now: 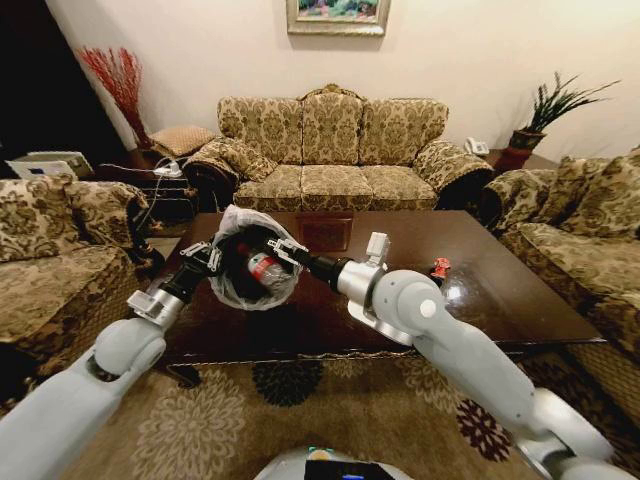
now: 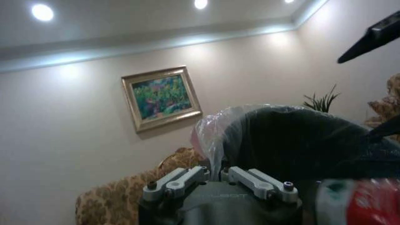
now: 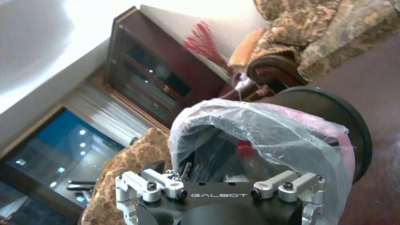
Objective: Move to the front of the table and place the trash on the table into the trash bin.
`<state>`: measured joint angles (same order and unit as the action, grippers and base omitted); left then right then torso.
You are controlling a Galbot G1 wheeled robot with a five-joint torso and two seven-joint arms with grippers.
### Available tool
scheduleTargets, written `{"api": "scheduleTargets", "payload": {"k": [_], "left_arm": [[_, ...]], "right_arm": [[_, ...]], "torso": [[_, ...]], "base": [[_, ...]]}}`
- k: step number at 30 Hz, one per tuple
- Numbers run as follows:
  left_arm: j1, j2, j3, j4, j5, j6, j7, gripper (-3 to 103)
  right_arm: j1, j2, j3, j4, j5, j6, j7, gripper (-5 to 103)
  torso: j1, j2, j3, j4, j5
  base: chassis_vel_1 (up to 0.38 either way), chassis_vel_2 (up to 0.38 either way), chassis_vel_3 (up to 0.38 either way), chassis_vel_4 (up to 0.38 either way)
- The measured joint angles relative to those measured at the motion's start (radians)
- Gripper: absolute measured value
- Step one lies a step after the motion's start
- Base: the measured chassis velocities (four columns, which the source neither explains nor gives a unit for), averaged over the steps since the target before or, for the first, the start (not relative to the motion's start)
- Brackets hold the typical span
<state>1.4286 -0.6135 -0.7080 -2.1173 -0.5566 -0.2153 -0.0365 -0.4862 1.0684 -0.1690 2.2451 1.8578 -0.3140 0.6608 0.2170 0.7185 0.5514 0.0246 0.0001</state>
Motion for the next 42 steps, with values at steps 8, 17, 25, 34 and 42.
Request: {"api": "scheduleTargets", "payload": {"k": [8,17,25,34,42], "left_arm": [[0.123,0.070,-0.109,-0.087,-0.115,0.113,0.014,3],[0.160,0.154,-0.150,-0.123,-0.220,0.191,0.048,3],[0.173,0.293,-0.258,-0.116,-0.349,0.271,0.096,3],[0.141,0.377,-0.366,-0.104,-0.567,0.582,-0.057,3],[0.107,0.386,-0.454,-0.081,-1.006,0.847,-0.356,3]], "right_arm": [[-0.070,-0.016,0.036,0.013,-0.089,0.055,-0.158,100],[-0.116,-0.035,0.067,0.033,-0.142,0.115,-0.255,100],[-0.148,-0.078,0.122,0.044,-0.213,0.208,-0.430,100],[-0.221,-0.118,0.285,-0.005,-0.368,0.262,-0.582,100],[-0.332,-0.206,0.373,-0.052,-0.548,0.304,-0.606,100]], "torso": [[0.000,0.000,0.000,0.0002,0.0001],[0.000,0.000,0.000,0.0002,-0.0004],[0.000,0.000,0.000,0.0000,-0.0003],[0.000,0.000,0.000,0.0002,0.0001],[0.000,0.000,0.000,0.0000,-0.0004]], "base": [[0.000,0.000,0.000,0.000],[0.000,0.000,0.000,0.000],[0.000,0.000,0.000,0.000],[0.000,0.000,0.000,0.000],[0.000,0.000,0.000,0.000]]}}
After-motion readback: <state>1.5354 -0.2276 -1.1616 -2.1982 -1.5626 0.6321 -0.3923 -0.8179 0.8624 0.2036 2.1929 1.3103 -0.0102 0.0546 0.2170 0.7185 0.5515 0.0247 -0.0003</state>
